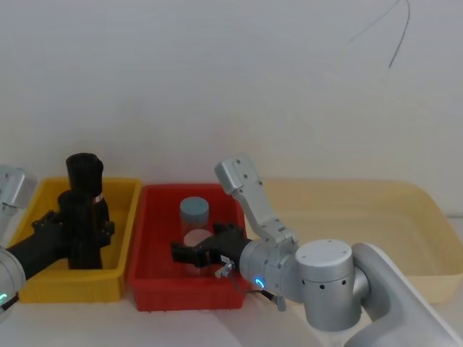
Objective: Pick up the garbage bag with the one hand and transfer it to the other hand.
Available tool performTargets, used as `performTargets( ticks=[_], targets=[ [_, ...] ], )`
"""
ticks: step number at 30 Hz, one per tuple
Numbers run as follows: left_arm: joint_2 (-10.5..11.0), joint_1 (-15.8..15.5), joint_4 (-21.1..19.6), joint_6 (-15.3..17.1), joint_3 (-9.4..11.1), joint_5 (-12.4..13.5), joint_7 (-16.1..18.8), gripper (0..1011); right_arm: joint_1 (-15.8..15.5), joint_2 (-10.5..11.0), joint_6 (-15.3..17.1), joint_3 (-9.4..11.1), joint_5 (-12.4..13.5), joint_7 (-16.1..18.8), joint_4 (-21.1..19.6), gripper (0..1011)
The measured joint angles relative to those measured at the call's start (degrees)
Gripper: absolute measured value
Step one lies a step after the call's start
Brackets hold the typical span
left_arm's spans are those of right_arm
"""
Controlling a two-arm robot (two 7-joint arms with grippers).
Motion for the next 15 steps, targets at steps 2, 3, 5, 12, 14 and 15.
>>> performTargets(
  ticks=[2, 3, 5, 12, 14, 15],
  targets=[
    [-0.1, -0.1, 0.1, -0.1, 0.0, 0.0, 0.1, 1000, 0.1, 0.0, 0.1, 0.0, 0.0, 0.3, 0.3, 1001],
    [-0.1, -0.1, 0.2, -0.1, 0.1, 0.0, 0.1, 1000, 0.3, 0.0, 0.3, 0.0, 0.0, 0.6, 0.6, 1001],
    [-0.2, -0.2, 0.4, -0.2, 0.1, 0.0, 0.2, 1000, 0.5, 0.1, 0.6, -0.1, 0.0, 1.0, 1.0, 1001],
    [-0.5, -0.2, 0.6, -0.5, 0.0, 0.3, 0.6, 1000, 1.0, 0.1, 1.1, -0.3, -0.1, 2.1, 2.1, 1001],
    [-0.6, -0.2, 0.6, -0.6, 0.0, 0.3, 0.7, 1000, 1.1, 0.1, 1.1, -0.3, -0.2, 2.4, 2.4, 1001],
    [-0.6, -0.2, 0.6, -0.6, 0.0, 0.4, 0.7, 1000, 1.2, 0.1, 1.1, -0.4, -0.2, 2.5, 2.5, 1002]
  ],
)
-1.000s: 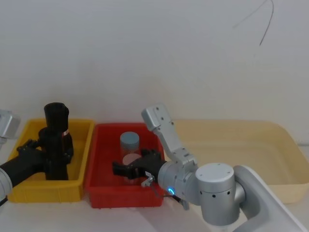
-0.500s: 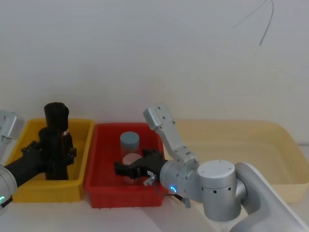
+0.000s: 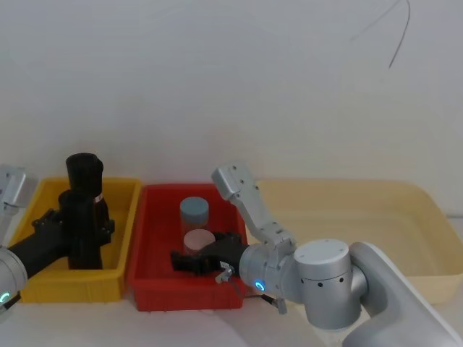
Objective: Pick up the garbage bag with the one hand and transfer it to the other hand.
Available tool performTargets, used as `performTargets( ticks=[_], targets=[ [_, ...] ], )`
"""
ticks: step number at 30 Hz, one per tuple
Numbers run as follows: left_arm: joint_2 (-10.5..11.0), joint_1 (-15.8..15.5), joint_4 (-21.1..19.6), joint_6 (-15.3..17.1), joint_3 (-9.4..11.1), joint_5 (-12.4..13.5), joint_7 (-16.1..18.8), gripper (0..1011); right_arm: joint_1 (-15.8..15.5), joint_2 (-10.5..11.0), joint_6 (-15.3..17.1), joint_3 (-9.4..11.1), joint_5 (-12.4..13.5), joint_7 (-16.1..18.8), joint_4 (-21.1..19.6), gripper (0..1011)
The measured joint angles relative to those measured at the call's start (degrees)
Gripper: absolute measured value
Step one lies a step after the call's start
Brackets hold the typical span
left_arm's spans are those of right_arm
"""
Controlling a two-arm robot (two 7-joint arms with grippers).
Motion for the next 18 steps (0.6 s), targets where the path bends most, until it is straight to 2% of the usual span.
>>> performTargets(
  ticks=[7, 12, 13, 15, 16, 18],
  targets=[
    [-0.3, 0.1, 0.0, -0.2, -0.3, 0.1, 0.2, 1000, 0.3, 0.0, 0.0, 0.0, -0.3, 0.5, 0.6, 1002],
    [-0.4, 0.2, 0.0, -0.3, -0.4, 0.1, 0.3, 981, 0.4, 0.0, 0.0, 0.0, -0.4, 0.7, 0.8, 928],
    [-0.4, 0.2, 0.0, -0.3, -0.4, 0.1, 0.3, 970, 0.4, 0.0, 0.0, 0.0, -0.4, 0.7, 0.8, 877],
    [-0.4, 0.2, 0.0, -0.3, -0.5, 0.1, 0.4, 946, 0.4, 0.0, 0.0, 0.0, -0.4, 0.7, 0.9, 844],
    [-0.4, 0.2, 0.0, -0.3, -0.5, 0.1, 0.4, 906, 0.4, 0.0, 0.0, 0.0, -0.5, 0.8, 1.0, 792],
    [-0.5, 0.2, 0.0, -0.3, -0.5, 0.1, 0.4, 846, 0.4, 0.0, 0.0, 0.0, -0.5, 0.8, 1.0, 762]
  ],
)
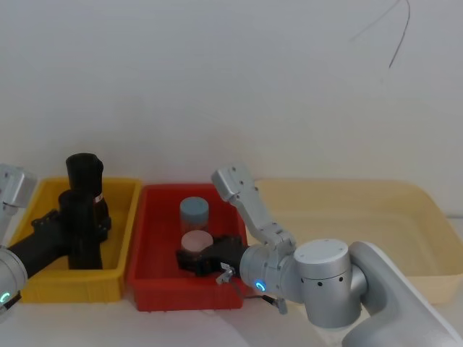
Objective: Pick up the garbage bag with the one hand and transfer it to the other hand.
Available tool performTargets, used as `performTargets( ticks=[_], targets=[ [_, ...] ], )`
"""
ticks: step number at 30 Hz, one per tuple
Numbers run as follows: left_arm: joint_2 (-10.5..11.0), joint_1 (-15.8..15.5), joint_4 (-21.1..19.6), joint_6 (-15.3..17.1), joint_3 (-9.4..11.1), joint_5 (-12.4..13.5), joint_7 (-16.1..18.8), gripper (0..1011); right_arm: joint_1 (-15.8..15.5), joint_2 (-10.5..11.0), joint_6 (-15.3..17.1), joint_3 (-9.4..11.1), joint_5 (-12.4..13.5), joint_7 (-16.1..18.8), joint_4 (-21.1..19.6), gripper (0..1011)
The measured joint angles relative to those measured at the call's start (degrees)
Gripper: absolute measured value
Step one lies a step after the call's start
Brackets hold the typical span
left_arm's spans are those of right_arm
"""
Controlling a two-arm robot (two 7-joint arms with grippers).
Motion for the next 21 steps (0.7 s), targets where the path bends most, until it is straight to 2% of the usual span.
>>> performTargets(
  ticks=[3, 10, 21],
  targets=[
    [0.0, 0.0, 0.0, 0.0, 0.0, 0.0, 0.0, 775, 0.0, 0.0, 0.0, 0.0, 0.0, 0.1, 0.1, 668],
    [-0.1, 0.1, 0.0, -0.1, -0.1, 0.0, 0.1, 567, 0.1, 0.0, -0.1, 0.0, -0.1, 0.1, 0.2, 661],
    [-0.1, 0.1, 0.0, -0.1, -0.1, 0.0, 0.1, 477, 0.1, 0.0, -0.1, 0.0, -0.1, 0.2, 0.3, 661]
  ],
)
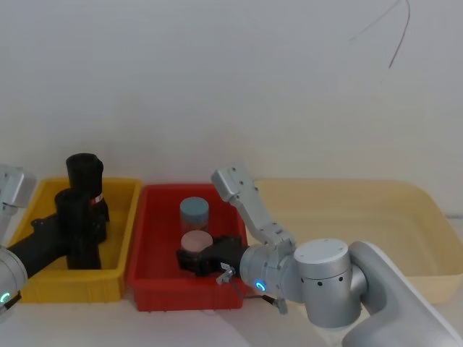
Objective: Pick up the garbage bag with the one hand and transfer it to the other hand.
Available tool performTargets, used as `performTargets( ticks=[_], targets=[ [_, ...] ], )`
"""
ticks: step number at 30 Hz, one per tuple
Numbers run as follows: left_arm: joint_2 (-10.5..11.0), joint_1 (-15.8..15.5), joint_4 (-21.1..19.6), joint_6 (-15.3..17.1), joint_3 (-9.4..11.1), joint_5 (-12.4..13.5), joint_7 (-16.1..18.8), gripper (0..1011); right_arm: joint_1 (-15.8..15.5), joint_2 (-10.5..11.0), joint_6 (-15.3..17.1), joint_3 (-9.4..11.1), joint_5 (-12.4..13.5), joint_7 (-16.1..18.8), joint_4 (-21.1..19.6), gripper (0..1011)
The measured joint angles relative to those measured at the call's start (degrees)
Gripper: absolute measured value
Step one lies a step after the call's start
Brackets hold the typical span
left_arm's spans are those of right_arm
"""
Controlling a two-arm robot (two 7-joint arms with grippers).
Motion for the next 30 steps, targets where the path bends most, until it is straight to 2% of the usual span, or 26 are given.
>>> performTargets(
  ticks=[13, 30],
  targets=[
    [0.0, 0.0, 0.0, 0.0, 0.0, 0.0, 0.0, 414, 0.0, 0.0, 0.0, 0.0, 0.0, 0.0, 0.1, 661],
    [0.0, 0.0, 0.0, 0.0, 0.0, 0.0, 0.0, 411, 0.0, 0.0, 0.0, 0.0, 0.0, 0.0, 0.1, 661]
  ],
)
